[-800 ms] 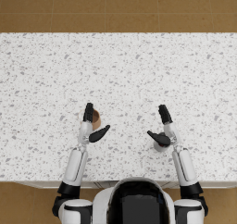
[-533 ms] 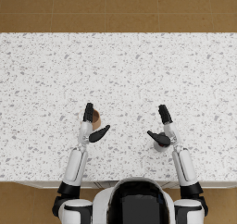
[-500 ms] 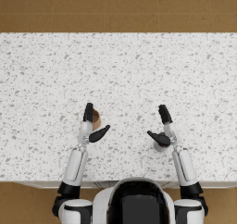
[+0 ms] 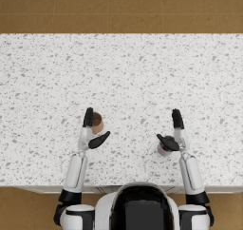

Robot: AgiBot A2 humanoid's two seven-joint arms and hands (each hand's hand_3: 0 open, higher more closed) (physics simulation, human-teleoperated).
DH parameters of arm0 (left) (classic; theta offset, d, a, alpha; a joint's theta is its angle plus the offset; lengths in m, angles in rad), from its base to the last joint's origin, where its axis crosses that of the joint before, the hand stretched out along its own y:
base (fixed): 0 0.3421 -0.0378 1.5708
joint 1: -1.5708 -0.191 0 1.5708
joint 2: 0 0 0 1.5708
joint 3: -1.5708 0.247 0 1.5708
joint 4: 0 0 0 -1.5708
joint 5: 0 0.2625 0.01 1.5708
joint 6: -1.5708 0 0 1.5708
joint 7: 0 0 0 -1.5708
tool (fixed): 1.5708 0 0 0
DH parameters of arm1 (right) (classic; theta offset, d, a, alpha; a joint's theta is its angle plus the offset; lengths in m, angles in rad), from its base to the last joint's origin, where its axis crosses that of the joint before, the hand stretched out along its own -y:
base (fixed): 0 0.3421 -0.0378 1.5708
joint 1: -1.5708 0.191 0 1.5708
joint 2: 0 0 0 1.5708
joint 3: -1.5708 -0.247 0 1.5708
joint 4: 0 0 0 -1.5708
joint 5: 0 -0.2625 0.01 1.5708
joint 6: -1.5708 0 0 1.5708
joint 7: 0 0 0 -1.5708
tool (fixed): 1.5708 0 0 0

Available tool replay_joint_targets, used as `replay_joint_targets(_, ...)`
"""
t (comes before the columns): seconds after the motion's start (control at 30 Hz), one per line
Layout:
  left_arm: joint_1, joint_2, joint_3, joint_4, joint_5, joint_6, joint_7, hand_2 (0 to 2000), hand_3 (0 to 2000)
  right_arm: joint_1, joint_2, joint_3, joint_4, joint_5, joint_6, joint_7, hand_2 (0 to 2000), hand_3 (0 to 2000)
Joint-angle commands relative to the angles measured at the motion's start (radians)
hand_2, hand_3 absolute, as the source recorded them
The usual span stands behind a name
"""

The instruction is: Pick up two cups and pour the berry on the right into the cup on the left

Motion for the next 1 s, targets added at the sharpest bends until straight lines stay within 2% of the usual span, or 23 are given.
replay_joint_targets(0.03,-0.039,-0.009,-0.065,-0.021,0.031,-0.001,-0.001,0,0,-0.113,0.034,-0.069,0.101,0.031,-0.002,0.002,0,0)
replay_joint_targets(0.2,-0.113,-0.012,-0.123,-0.045,0.188,-0.004,-0.004,0,0,-0.227,0.054,-0.089,0.163,0.188,-0.006,0.006,0,0)
replay_joint_targets(0.3,-0.144,-0.013,-0.106,-0.013,0.239,-0.005,-0.005,0,0,-0.283,0.066,-0.080,0.168,0.259,-0.007,0.007,0,0)
replay_joint_targets(0.43,-0.117,0.003,-0.075,0.046,0.260,-0.005,-0.005,0,0,-0.345,0.079,-0.076,0.165,0.289,-0.007,0.007,0,0)
replay_joint_targets(0.7,-0.022,0.050,-0.029,0.228,0.267,-0.005,-0.005,0,0,-0.337,0.060,-0.074,0.024,0.299,-0.007,0.007,0,0)
replay_joint_targets(0.8,-0.019,0.058,-0.012,0.256,0.268,-0.005,-0.005,0,0,-0.323,0.049,-0.057,-0.049,0.300,-0.007,0.007,0,0)
replay_joint_targets(1.0,0.020,0.082,0.001,0.329,0.268,0.008,-0.006,0,0,-0.286,0.023,-0.021,-0.102,0.300,-0.007,0.007,0,0)
